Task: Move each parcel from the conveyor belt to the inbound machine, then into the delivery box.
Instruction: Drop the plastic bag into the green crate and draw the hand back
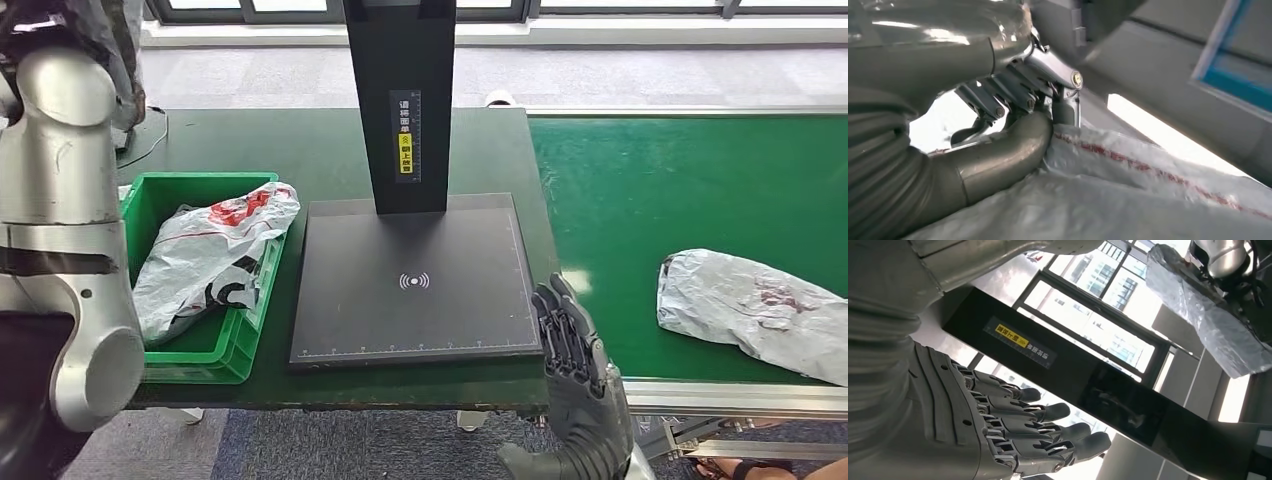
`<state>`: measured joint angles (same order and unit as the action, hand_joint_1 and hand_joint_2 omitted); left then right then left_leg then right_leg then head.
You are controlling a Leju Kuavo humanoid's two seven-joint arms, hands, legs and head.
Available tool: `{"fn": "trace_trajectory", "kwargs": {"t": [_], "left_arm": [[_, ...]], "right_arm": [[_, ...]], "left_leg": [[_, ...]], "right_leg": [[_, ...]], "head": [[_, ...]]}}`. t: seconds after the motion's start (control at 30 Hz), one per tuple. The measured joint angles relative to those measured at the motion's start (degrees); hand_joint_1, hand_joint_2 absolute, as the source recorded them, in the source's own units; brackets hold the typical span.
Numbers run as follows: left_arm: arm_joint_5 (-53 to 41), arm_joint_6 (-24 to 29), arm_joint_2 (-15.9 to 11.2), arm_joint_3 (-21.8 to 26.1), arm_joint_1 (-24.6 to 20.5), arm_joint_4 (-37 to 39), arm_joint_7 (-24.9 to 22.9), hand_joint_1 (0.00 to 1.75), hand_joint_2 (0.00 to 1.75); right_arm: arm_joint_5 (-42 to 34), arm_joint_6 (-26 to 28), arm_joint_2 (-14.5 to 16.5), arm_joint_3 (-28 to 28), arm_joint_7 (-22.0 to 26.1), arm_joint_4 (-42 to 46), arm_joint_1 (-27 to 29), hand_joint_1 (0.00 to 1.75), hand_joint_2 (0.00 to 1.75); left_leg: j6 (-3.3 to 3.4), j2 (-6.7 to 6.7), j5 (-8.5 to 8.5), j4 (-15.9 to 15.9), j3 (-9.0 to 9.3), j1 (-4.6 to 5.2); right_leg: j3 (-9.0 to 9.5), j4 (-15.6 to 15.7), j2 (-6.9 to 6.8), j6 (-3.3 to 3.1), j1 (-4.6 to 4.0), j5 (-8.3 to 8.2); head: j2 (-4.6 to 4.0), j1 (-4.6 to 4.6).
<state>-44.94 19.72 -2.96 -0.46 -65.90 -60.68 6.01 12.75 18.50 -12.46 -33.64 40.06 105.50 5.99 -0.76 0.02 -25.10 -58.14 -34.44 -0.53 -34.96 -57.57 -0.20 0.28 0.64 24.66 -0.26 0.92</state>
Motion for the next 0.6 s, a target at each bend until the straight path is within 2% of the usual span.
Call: {"fn": "trace_trajectory", "kwargs": {"t": [0.13, 0.3, 0.6], "left_arm": [[0.6, 2.9, -1.8, 3.1, 0.2, 8.1, 3.0, 1.75, 1.75], [1.1, 5.5, -3.0, 6.0, 3.4, 15.5, 5.2, 1.75, 1.75], [-0.4, 7.1, -3.6, 8.9, 9.2, 20.4, 4.7, 1.75, 1.75]], "right_arm": [[0.5, -0.4, 0.0, -0.1, 0.0, -0.8, -0.6, 0.00, 1.75], [2.8, -0.7, 0.1, -0.6, 0.0, -1.2, 0.2, 0.00, 1.75], [3.6, -2.5, 0.2, -1.1, 0.0, -2.1, 1.5, 0.00, 1.75]], "left_leg": [[-0.06, -0.03, 0.04, 0.0, 0.01, -0.01], [-0.06, -0.07, 0.04, 0.0, -0.01, -0.01], [-0.02, -0.06, -0.03, 0.0, -0.06, 0.00]], "right_leg": [[0.03, 0.0, -0.02, -0.03, -0.07, 0.01], [0.04, 0.0, -0.07, -0.04, -0.03, 0.01], [-0.01, 0.0, -0.04, -0.03, 0.01, 0.04]], "head": [[0.00, 0.01], [0.01, 0.02], [0.00, 0.01]]}}
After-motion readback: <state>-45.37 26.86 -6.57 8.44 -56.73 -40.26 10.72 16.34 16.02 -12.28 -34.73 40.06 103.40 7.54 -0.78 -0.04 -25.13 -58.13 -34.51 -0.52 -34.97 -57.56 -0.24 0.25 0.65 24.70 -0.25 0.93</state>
